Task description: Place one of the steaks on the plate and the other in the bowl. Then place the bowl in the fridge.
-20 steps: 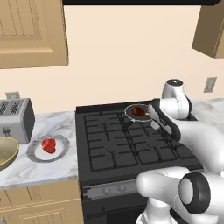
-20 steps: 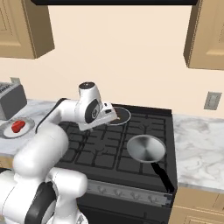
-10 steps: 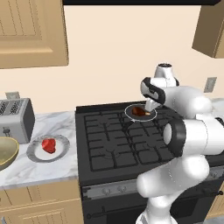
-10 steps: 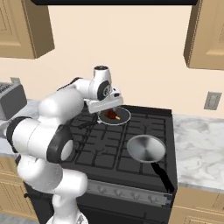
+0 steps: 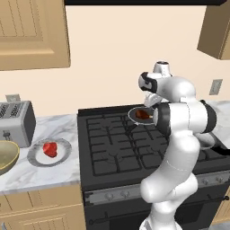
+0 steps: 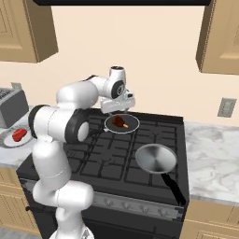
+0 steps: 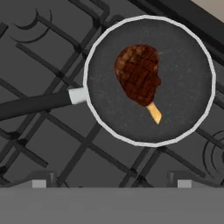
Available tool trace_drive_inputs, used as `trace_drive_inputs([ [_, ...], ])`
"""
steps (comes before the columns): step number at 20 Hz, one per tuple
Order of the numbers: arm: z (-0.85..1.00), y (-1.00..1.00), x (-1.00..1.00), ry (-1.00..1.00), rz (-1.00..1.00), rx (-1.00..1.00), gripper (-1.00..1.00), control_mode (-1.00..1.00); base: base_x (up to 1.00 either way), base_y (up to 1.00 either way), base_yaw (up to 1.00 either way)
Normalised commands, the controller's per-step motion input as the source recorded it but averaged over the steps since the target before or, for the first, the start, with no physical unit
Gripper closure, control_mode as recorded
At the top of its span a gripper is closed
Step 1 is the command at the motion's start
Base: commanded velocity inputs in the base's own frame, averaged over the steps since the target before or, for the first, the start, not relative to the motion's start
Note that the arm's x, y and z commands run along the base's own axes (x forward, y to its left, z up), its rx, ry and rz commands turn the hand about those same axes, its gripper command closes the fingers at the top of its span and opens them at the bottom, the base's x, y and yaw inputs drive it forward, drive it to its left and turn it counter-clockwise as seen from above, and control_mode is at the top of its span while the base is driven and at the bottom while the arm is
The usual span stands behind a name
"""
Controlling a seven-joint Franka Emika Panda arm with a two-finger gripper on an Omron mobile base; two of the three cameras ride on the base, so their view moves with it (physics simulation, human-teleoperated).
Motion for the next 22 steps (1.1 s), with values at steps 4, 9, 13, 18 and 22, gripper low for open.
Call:
trace_drive_inputs([
  [4, -0.55, 0.00, 0.52, 0.00, 0.00, 0.00, -1.00, -1.00, 0.00, 0.00, 0.00],
  [9, -0.29, 0.01, 0.63, 0.00, 0.00, 0.00, -1.00, -1.00, 0.00, 0.00, 0.00],
  [13, -0.10, 0.00, 0.36, 0.00, 0.00, 0.00, -1.00, -1.00, 0.00, 0.00, 0.00],
  [18, -0.21, 0.09, 0.18, 0.00, -0.01, 0.00, -1.00, -1.00, 0.00, 0.00, 0.00],
  [22, -0.30, 0.25, 0.00, 0.05, 0.00, 0.00, -1.00, -1.00, 0.00, 0.00, 0.00],
])
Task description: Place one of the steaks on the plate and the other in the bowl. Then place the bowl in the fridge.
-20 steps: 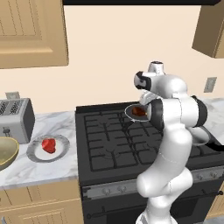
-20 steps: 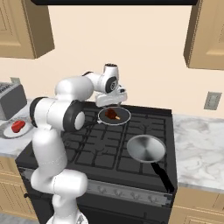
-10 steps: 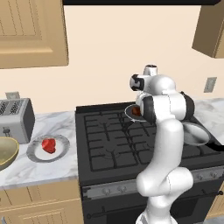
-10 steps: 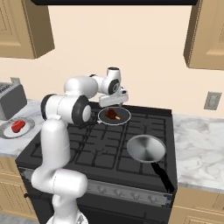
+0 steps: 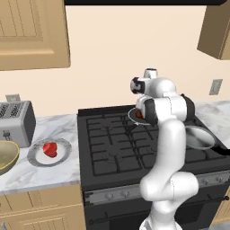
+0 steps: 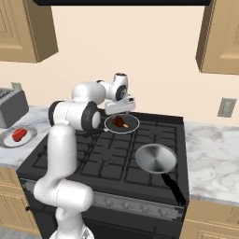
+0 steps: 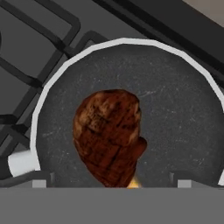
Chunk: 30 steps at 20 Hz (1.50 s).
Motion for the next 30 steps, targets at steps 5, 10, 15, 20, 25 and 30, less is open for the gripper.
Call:
trace_drive_inputs([
  [5, -0.25, 0.10, 0.00, 0.02, 0.00, 0.00, -1.00, -1.00, 0.00, 0.00, 0.00],
  [10, -0.13, 0.00, 0.13, 0.00, 0.00, 0.00, -1.00, -1.00, 0.00, 0.00, 0.00],
  [15, -0.15, 0.00, 0.07, 0.01, 0.04, 0.00, -1.00, -1.00, 0.00, 0.00, 0.00],
  [20, -0.19, 0.00, 0.01, 0.03, 0.04, 0.01, -1.00, -1.00, 0.00, 0.00, 0.00],
  [25, -0.26, 0.00, 0.00, 0.04, 0.03, 0.02, -1.00, -1.00, 0.00, 0.00, 0.00],
  [30, -0.29, 0.05, 0.00, 0.05, 0.00, 0.03, -1.00, -1.00, 0.00, 0.00, 0.00],
])
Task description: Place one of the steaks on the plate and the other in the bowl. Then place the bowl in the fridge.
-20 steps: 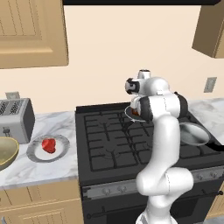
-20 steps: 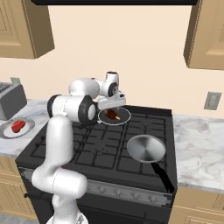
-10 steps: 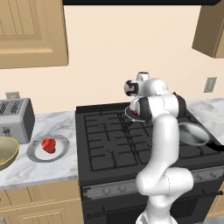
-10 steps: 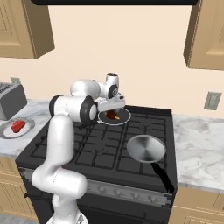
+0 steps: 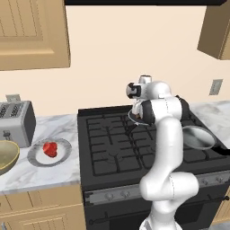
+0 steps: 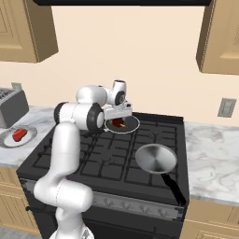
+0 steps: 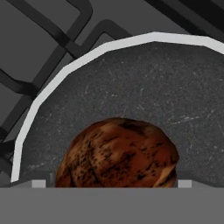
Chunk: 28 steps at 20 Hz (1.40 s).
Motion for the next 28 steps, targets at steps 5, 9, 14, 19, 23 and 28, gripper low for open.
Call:
trace_drive_inputs([
  [5, -0.25, 0.03, 0.00, 0.02, 0.00, 0.02, 1.00, -1.00, 0.00, 0.00, 0.00],
  [9, -0.02, 0.06, 0.00, 0.00, 0.00, 0.00, 1.00, -1.00, 0.00, 0.00, 0.00],
  [14, 0.38, 0.21, -0.34, -0.05, 0.00, 0.00, 1.00, -1.00, 0.00, 0.00, 0.00],
  [19, 0.85, 0.41, -0.96, -0.15, 0.00, 0.00, 1.00, -1.00, 0.00, 0.00, 0.00],
  [23, 0.68, 0.33, -1.00, -0.18, 0.00, 0.00, 1.00, -1.00, 0.00, 0.00, 0.00],
  [28, 0.68, 0.25, -1.00, -0.16, 0.00, 0.00, 1.00, -1.00, 0.00, 0.00, 0.00],
])
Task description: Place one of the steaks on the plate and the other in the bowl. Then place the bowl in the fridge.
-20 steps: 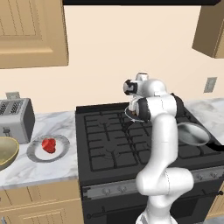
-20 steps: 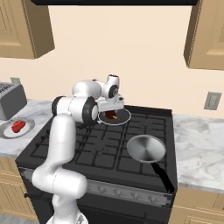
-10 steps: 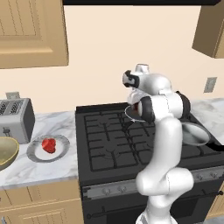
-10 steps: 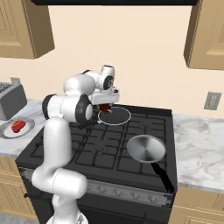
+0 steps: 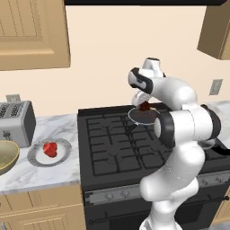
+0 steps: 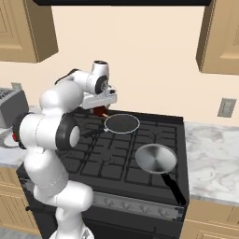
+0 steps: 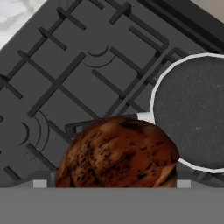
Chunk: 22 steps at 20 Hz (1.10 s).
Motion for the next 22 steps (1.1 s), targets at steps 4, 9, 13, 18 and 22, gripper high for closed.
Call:
trace_drive_inputs([
  [4, 0.71, 0.21, -1.00, -0.04, -0.01, 0.00, 1.00, -1.00, 0.00, 0.00, 0.00],
  [9, 0.57, 0.03, -1.00, 0.09, -0.06, 0.00, 1.00, -1.00, 0.00, 0.00, 0.00],
  [13, 0.21, 0.00, -1.00, 0.07, -0.09, 0.00, 1.00, -1.00, 0.00, 0.00, 0.00],
  [18, -0.09, -0.06, -1.00, 0.00, -0.01, -0.04, 1.00, -1.00, 0.00, 0.00, 0.00],
  [22, -0.17, -0.10, -1.00, -0.03, 0.00, -0.10, 1.00, -1.00, 0.00, 0.00, 0.00],
])
